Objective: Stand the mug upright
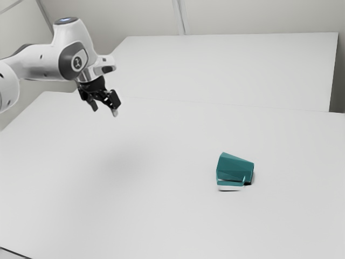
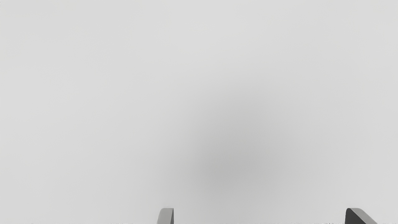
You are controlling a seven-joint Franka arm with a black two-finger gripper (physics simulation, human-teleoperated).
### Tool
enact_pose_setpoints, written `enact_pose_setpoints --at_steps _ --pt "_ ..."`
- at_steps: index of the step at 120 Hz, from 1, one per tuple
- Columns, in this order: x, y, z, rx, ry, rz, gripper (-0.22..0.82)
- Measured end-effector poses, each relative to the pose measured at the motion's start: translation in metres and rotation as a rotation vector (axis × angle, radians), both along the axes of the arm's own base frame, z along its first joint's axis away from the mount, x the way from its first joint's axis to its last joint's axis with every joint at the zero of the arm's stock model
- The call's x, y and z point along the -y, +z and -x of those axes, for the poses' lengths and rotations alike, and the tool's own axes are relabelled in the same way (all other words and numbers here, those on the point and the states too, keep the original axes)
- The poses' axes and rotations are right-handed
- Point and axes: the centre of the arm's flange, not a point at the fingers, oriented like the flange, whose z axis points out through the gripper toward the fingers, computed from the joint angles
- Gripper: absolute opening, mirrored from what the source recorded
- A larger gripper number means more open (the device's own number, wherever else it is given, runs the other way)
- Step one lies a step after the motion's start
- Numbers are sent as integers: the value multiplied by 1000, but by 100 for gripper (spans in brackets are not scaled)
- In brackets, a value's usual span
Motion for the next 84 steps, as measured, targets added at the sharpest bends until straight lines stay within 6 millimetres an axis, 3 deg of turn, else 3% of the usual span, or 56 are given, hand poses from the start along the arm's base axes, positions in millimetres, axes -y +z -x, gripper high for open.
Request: enact_pose_setpoints --at_steps 8,24,46,58,72,84 --pt "0 8 11 13 1 3 60" --pt "13 46 34 84 2 60 60" --pt "59 36 40 83 20 262 60" --pt "77 3 50 48 46 336 60" --pt "123 -34 63 37 41 380 60" --pt "146 -57 70 49 70 415 60"
